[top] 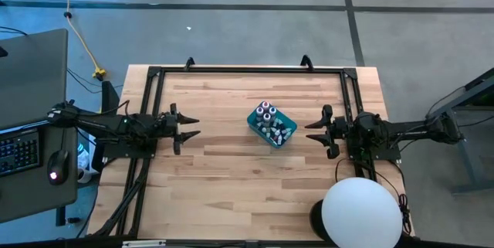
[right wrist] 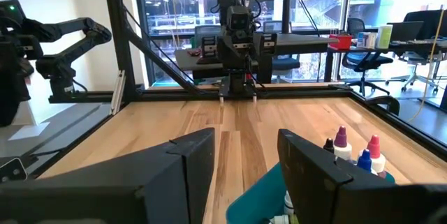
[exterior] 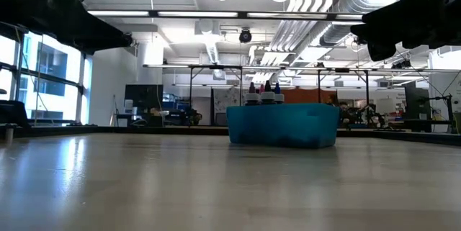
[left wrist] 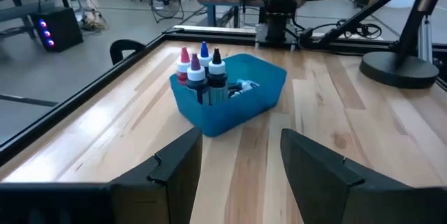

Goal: Pick & Place food coloring
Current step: Return to Home Position

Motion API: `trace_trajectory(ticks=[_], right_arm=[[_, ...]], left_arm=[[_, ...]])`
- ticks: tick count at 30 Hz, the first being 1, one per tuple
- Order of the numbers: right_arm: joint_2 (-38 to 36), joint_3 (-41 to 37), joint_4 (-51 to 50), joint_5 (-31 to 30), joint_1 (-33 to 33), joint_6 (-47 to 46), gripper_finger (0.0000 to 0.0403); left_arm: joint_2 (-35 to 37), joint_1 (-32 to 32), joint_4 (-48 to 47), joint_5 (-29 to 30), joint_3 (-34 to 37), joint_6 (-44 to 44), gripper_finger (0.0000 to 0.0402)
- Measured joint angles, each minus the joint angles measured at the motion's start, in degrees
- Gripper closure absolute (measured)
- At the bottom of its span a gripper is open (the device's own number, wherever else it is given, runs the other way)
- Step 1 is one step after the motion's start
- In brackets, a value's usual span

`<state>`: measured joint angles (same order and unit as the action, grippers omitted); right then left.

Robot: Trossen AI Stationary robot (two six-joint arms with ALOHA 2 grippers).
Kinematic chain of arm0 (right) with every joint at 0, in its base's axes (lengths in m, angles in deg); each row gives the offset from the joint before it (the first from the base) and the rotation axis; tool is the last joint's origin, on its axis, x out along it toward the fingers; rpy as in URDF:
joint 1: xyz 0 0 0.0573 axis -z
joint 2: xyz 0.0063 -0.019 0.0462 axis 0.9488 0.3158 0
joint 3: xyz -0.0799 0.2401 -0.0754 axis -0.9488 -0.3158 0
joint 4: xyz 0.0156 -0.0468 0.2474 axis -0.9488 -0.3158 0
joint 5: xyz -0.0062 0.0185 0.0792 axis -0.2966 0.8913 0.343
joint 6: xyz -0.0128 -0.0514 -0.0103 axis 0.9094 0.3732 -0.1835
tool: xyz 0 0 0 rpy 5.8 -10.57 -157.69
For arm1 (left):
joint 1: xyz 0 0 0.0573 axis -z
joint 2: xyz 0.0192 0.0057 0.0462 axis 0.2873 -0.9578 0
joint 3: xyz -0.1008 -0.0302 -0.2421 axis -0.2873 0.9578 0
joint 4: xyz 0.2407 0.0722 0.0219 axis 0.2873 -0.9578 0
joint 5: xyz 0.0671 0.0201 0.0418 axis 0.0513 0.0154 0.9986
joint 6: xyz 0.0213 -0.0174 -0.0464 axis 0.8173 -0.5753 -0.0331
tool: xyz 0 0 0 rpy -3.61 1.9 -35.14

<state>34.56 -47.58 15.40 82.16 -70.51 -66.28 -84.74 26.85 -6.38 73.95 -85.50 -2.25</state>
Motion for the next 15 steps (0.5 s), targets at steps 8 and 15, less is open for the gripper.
trace_trajectory(ticks=[8,15], right_arm=[[0.0,0.0,0.0,0.0,0.0,0.0,0.0254],[0.0,0.0,0.0,0.0,0.0,0.0,0.0254]], left_arm=[[0.0,0.0,-0.4,-0.2,0.0,0.0,0.0211],[0.0,0.0,-0.4,-0.1,0.0,0.0,0.0211]])
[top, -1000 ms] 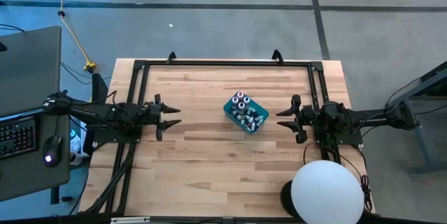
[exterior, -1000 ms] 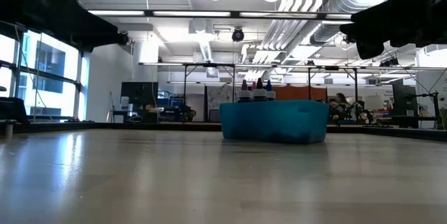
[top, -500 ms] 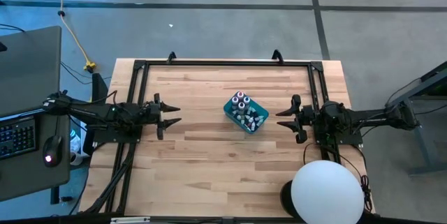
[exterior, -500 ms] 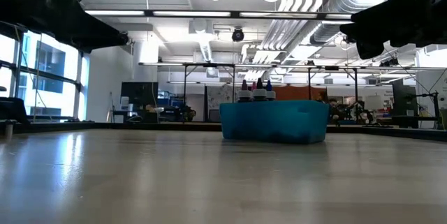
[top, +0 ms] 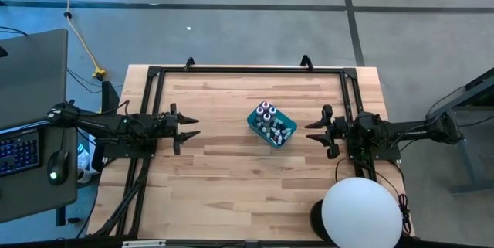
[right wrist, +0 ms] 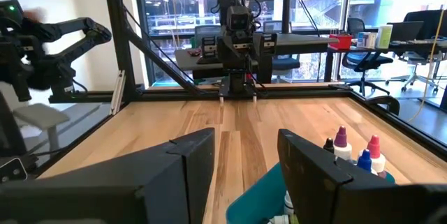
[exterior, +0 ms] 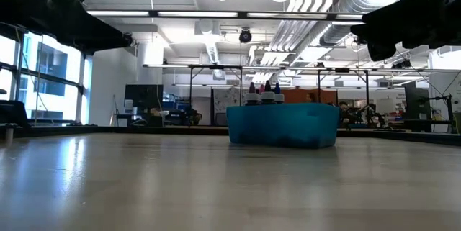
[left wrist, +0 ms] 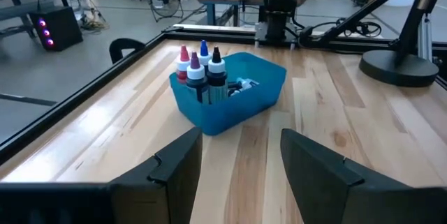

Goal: Pick & Place food coloring
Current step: Return to Home Position

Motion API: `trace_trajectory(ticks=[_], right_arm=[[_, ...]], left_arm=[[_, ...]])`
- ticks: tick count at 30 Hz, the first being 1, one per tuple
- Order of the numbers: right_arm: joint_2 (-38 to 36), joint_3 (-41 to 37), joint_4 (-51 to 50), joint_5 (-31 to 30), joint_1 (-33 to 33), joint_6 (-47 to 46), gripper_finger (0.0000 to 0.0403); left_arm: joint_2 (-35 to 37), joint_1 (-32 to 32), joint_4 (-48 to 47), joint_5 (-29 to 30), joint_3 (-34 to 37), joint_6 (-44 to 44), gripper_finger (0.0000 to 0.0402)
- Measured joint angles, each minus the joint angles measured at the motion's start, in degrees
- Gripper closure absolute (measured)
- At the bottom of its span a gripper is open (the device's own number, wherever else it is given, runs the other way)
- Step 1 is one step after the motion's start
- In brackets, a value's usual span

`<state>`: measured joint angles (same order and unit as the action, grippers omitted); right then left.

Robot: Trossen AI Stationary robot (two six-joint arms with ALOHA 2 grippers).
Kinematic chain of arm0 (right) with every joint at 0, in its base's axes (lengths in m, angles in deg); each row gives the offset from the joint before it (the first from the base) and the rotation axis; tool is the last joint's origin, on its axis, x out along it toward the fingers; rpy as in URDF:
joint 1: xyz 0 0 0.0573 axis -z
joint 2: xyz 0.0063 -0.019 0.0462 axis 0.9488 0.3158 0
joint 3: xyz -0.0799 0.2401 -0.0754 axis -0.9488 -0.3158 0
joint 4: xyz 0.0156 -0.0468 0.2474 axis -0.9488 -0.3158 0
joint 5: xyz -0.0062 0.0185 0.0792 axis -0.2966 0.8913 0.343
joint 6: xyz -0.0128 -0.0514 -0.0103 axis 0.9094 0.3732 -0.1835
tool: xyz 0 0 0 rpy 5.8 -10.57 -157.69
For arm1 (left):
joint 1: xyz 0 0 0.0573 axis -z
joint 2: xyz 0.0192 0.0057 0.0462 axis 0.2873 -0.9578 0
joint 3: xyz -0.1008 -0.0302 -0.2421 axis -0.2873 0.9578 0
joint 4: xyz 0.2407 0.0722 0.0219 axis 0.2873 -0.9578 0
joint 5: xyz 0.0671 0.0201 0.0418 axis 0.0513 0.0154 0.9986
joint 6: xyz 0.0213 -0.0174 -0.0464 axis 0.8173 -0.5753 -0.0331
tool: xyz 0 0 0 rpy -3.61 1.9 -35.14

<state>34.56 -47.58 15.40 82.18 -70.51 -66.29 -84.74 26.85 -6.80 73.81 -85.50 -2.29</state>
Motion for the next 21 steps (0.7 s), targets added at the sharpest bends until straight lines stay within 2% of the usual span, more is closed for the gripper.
trace_trajectory(ticks=[21], right_arm=[[0.0,0.0,0.0,0.0,0.0,0.0,0.0254]], left_arm=[[0.0,0.0,-0.5,0.0,0.0,0.0,0.0211]])
